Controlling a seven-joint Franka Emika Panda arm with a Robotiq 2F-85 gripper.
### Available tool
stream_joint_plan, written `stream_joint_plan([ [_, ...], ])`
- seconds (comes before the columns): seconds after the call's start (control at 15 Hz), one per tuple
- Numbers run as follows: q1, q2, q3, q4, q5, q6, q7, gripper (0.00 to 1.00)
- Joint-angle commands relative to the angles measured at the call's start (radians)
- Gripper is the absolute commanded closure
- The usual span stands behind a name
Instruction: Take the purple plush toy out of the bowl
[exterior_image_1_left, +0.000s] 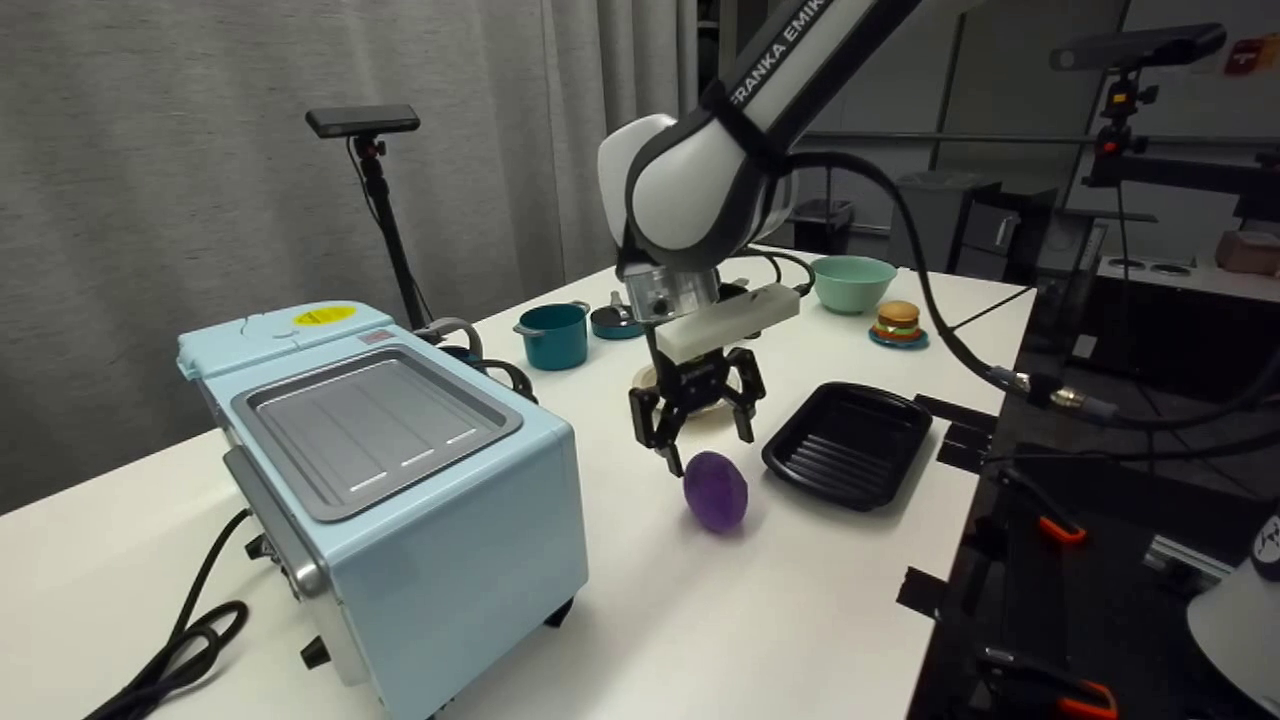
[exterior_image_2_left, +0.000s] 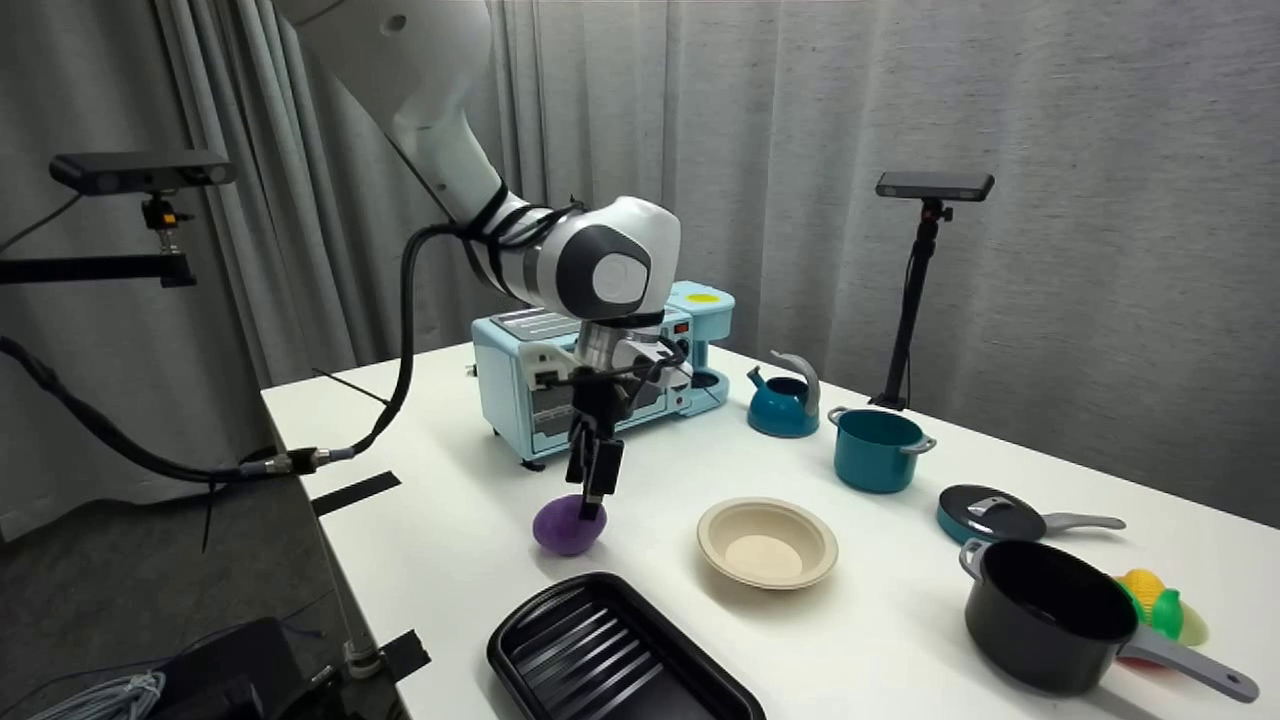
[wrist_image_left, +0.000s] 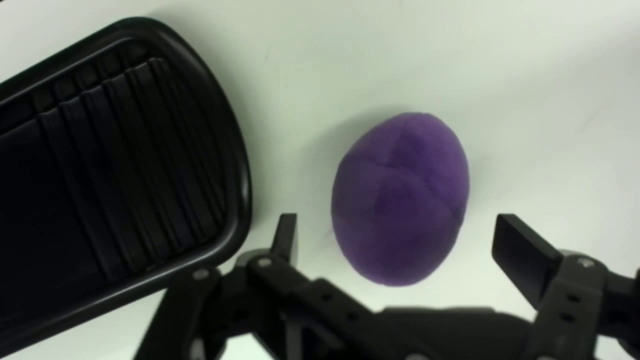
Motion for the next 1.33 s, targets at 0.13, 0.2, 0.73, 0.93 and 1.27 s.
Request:
stream_joint_plan([
  [0.13,-0.005,-0.108,0.034,-0.004,0.093,-0.06,-0.021,0.0],
  [0.2,-0.004,-0.123,0.037,-0.005,0.099,-0.062,-0.019,0.0],
  [0.73,-0.015,-0.196,0.032,0.021,0.073,-0.076,-0.04,0.0],
  [0.93,-0.022,-0.215,0.026,0.041,0.055,-0.073,-0.062,0.0],
  [1.27,-0.025,-0.209,0.028,0.053,0.053,-0.052,-0.051,0.0],
])
